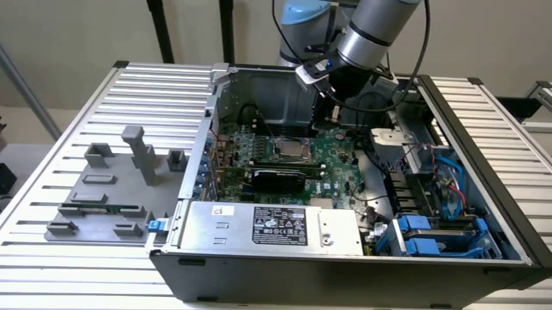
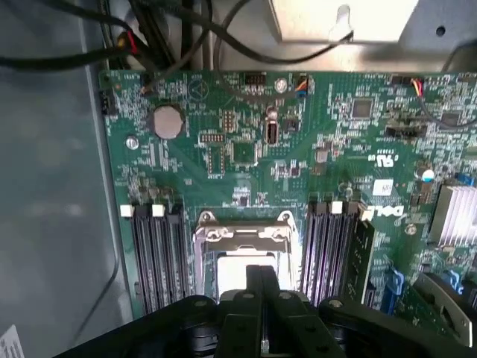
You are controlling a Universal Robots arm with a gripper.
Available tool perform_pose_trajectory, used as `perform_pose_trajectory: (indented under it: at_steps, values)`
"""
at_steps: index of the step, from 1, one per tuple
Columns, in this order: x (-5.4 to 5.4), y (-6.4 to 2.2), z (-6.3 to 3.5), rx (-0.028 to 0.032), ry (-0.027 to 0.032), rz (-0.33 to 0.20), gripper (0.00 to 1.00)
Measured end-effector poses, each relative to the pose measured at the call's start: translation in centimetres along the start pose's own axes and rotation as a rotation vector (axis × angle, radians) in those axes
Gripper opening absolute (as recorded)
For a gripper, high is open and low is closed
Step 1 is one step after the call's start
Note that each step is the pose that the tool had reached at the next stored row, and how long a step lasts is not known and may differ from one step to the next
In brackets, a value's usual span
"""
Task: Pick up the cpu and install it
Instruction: 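Close the cpu cover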
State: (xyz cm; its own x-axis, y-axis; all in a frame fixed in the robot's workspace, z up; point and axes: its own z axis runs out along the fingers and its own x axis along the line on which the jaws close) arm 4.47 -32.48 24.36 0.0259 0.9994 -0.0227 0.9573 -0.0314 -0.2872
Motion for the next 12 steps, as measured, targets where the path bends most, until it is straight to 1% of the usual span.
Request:
perform_pose_trajectory:
  at_steps: [2, 4, 8, 10, 11, 12]
  values:
    - [0.0, -0.39, 0.15, 0.0163, -0.0005, -0.001, 0.11]
    - [0.0, -0.80, 0.31, 0.0312, -0.0011, -0.001, 0.11]
    - [0.0, -1.72, 0.68, 0.0574, -0.0021, -0.001, 0.11]
    - [-0.1, -2.24, 0.90, 0.0679, -0.0024, -0.002, 0.11]
    - [-0.1, -2.54, 1.04, 0.0719, -0.0024, -0.002, 0.11]
    - [-0.1, -2.86, 1.22, 0.0745, -0.0026, -0.002, 0.11]
